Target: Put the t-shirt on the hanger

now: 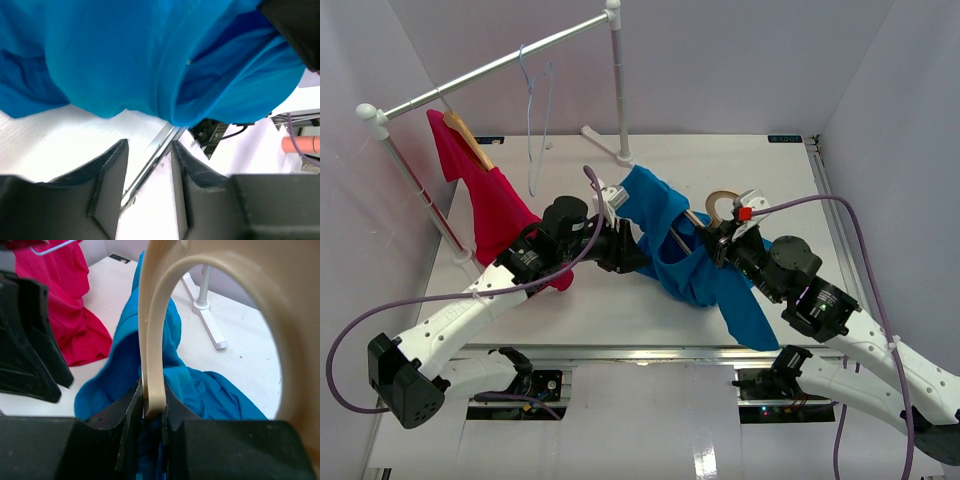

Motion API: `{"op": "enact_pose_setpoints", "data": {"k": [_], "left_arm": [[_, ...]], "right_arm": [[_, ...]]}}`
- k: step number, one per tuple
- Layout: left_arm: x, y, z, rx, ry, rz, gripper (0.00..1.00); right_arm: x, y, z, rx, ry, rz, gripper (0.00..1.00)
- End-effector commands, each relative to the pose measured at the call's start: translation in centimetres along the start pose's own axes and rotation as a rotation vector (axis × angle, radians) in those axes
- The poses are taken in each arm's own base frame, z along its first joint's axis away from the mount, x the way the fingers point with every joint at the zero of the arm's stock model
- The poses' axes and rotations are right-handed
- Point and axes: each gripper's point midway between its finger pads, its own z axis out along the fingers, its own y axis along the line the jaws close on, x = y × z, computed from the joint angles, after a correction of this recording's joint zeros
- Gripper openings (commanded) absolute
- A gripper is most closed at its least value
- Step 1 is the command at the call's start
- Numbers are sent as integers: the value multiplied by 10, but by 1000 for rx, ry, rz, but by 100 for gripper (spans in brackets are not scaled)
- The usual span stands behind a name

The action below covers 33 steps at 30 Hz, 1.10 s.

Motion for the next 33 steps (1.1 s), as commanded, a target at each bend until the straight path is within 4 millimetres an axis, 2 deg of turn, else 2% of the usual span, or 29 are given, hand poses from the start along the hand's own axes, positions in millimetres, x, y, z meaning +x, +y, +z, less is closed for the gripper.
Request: {"op": "enact_pose_setpoints", "data": {"k": [1,7,10,14,16,20,22,25,33], "left_arm": [[-36,-16,-41,-51,-103,167,54],[-76,-45,-94,-51,-273,396,55],[-89,-57,-115,-53,-315,505,58],[-93,-60,-122,-73,-269,549,61],[-90,-56,-114,-72,-220,568,62],[-66,-55,-96,12,-70,614,62],[-43,-59,-88,114,21,637,62],[-24,-60,-80,213,74,707,61],[-6,-57,-67,296,142,725,64]], "right_arm": [[-28,5,-20,-58,-75,-6,8],[-7,26,-39,-200,-14,-20,8],[3,38,-46,-289,20,-60,8],[11,64,-60,-461,50,-84,8],[11,73,-65,-520,51,-87,8],[6,80,-74,-573,31,-83,8],[4,82,-77,-589,25,-82,8],[2,86,-81,-621,22,-90,8],[3,95,-79,-675,46,-106,8]]}}
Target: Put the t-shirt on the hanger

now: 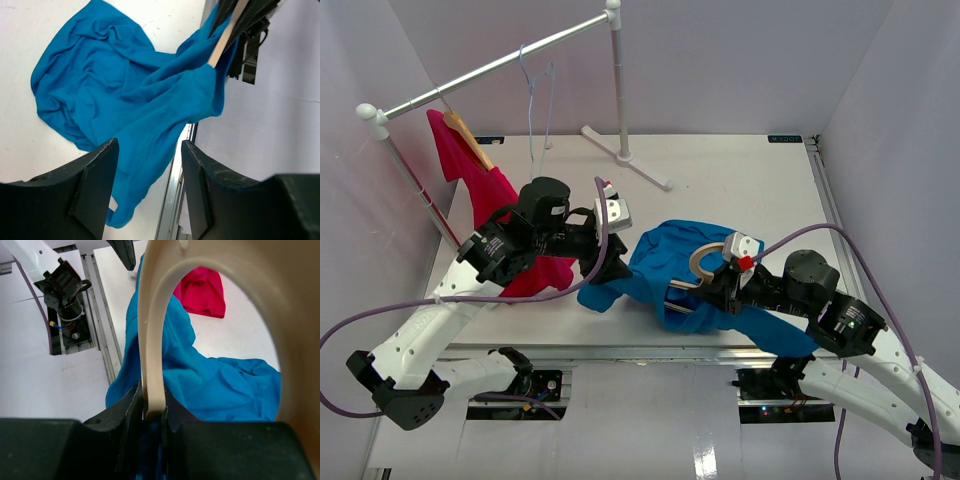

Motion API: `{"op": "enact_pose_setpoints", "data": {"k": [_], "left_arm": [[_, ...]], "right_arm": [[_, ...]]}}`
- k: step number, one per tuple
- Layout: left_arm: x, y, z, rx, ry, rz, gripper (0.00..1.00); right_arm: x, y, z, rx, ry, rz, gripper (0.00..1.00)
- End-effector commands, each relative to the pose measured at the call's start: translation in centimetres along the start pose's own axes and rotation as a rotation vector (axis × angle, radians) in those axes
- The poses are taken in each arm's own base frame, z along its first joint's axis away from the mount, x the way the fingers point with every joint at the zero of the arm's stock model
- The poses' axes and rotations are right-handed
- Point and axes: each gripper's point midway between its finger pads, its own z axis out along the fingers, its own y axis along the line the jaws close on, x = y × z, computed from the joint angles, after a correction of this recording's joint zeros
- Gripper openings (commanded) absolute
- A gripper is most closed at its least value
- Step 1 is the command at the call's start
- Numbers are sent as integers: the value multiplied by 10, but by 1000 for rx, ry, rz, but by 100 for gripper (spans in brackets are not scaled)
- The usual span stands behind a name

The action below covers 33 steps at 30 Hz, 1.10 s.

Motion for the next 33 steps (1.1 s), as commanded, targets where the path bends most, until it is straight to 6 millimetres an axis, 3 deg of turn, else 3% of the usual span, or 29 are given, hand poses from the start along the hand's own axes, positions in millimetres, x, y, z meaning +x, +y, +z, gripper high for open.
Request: {"op": "enact_pose_setpoints", "data": {"k": [1,8,15,18,21,22,27,33], "left_arm": [[1,-18,3,123,-10,59,64],[18,-22,12,168,38,54,62],[30,-14,18,138,70,68,61],[30,-16,19,153,67,80,45],[25,-15,17,142,52,98,7],[23,-13,16,131,45,104,0],[10,-13,11,98,-21,123,0],[-2,-17,2,71,-96,148,0]], "right_arm": [[-34,7,-3,-45,-85,-54,8],[-46,-4,5,-6,-81,-46,8],[-60,2,12,-53,-100,-41,8],[-61,2,14,-58,-104,-40,8],[-60,0,17,-51,-98,-38,8],[-58,-2,18,-46,-95,-36,8],[-52,-15,16,37,-88,-20,11],[-45,-51,-7,291,-104,7,35]]}}
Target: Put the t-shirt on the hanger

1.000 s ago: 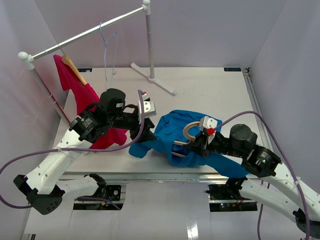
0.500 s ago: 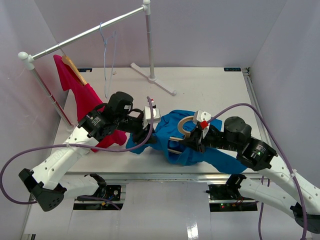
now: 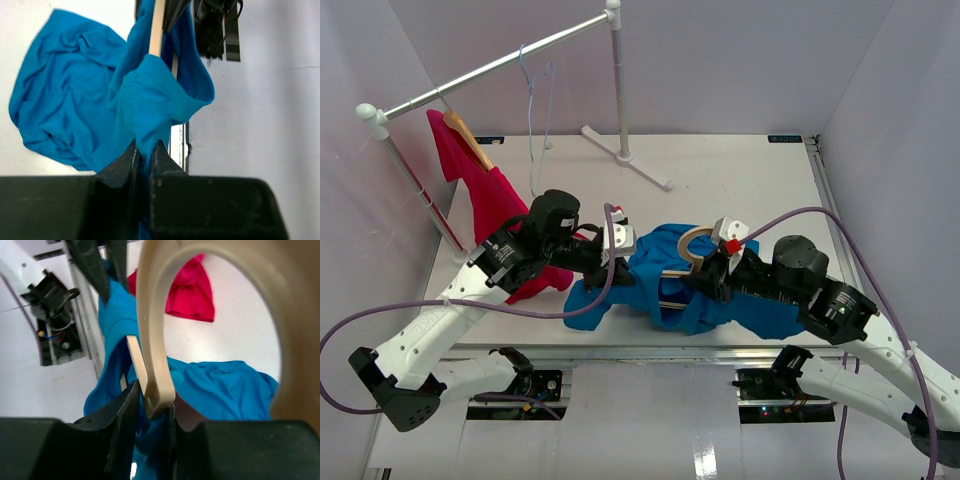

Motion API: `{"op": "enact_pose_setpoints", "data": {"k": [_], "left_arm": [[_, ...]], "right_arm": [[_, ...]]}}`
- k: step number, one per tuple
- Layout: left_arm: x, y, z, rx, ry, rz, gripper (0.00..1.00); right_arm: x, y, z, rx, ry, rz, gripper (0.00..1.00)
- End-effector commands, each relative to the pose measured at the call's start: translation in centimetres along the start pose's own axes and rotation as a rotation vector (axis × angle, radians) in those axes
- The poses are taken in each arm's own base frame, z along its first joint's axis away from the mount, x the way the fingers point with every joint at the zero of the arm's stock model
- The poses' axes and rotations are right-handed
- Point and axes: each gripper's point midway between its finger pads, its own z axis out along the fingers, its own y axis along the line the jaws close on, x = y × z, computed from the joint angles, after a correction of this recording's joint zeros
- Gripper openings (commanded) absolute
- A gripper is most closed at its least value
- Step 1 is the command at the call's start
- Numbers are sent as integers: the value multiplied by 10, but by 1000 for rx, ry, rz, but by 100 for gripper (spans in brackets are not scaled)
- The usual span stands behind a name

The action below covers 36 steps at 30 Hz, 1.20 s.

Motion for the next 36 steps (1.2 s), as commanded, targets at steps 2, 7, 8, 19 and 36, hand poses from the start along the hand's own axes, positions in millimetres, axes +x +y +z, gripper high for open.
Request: {"op": "enact_pose_setpoints", "data": {"k": [2,7,8,19,36], "left_arm": [[-29,5,-17,-94,-115,36,0],[-34,10,-21,-140,-128,23,0],[-35,11,-22,-143,-130,22,0],[-32,11,-24,-164,-139,10,0],[-47,7,-30,-163,-180,-2,0]], "right_arm": [[-25,-51,-36,351,-143,17,40],[-25,-68,-61,495,-177,44,46],[-27,-67,-63,492,-181,43,48],[-41,-67,-79,519,-210,66,51],[-66,-59,-54,420,-212,36,60]]}}
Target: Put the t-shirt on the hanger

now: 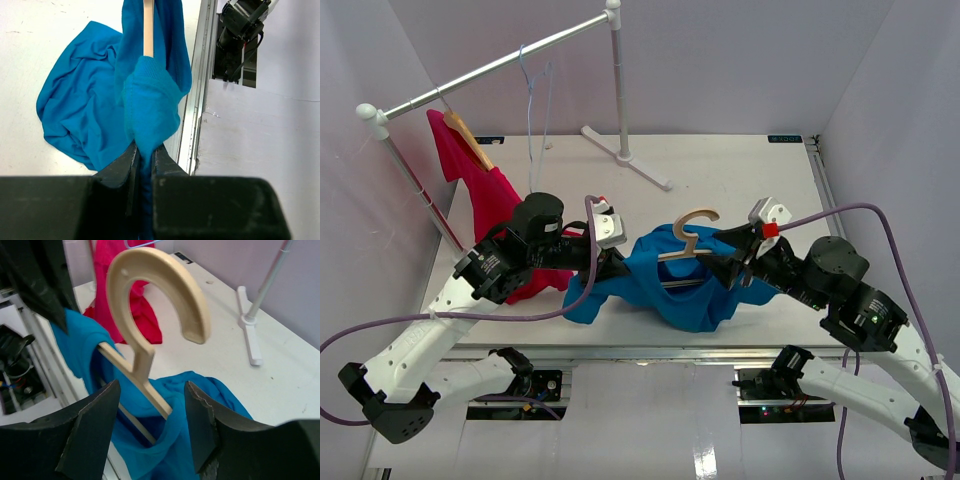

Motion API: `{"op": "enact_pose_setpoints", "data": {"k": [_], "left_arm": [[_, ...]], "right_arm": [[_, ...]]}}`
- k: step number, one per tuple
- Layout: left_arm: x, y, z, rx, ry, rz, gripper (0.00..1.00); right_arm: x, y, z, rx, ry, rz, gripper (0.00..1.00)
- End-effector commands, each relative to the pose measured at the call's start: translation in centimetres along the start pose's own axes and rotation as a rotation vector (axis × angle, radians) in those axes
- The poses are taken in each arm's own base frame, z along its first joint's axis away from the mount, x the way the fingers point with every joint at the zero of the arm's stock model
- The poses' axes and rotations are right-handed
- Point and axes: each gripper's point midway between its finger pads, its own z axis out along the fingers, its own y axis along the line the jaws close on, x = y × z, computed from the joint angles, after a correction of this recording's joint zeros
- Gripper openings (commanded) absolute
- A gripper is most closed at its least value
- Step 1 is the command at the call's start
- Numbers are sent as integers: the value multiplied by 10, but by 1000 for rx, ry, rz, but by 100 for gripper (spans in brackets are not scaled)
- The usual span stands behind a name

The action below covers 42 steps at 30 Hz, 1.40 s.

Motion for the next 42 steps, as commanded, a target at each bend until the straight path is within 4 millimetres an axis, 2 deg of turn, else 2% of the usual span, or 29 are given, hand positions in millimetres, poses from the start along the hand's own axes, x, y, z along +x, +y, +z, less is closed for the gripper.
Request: {"op": "enact_pose_setpoints", "data": {"k": [1,4,9,13,17,24,31,36,42], "left_arm": [[-34,0,-16,-50,-103,30,0],[-41,9,-22,-117,-123,26,0],[-48,15,-26,-160,-147,9,0],[-54,19,-28,-193,-188,-5,0],[-47,22,-22,-201,-177,-33,0],[-39,26,-16,-206,-170,-54,0],[-38,25,-13,-196,-177,-62,0],[-36,29,-13,-220,-177,-64,0],[-33,32,-14,-244,-175,-73,0]], "right_arm": [[-14,-34,-12,214,-88,77,60],[-11,-56,-24,353,-109,123,58],[-12,-64,-29,407,-128,163,56],[-2,-64,-18,418,-98,196,51],[11,-59,0,386,-71,198,49],[14,-55,19,359,-69,217,46],[15,-60,28,382,-82,223,45],[21,-72,24,462,-83,228,8],[20,-83,10,529,-112,230,8]]}}
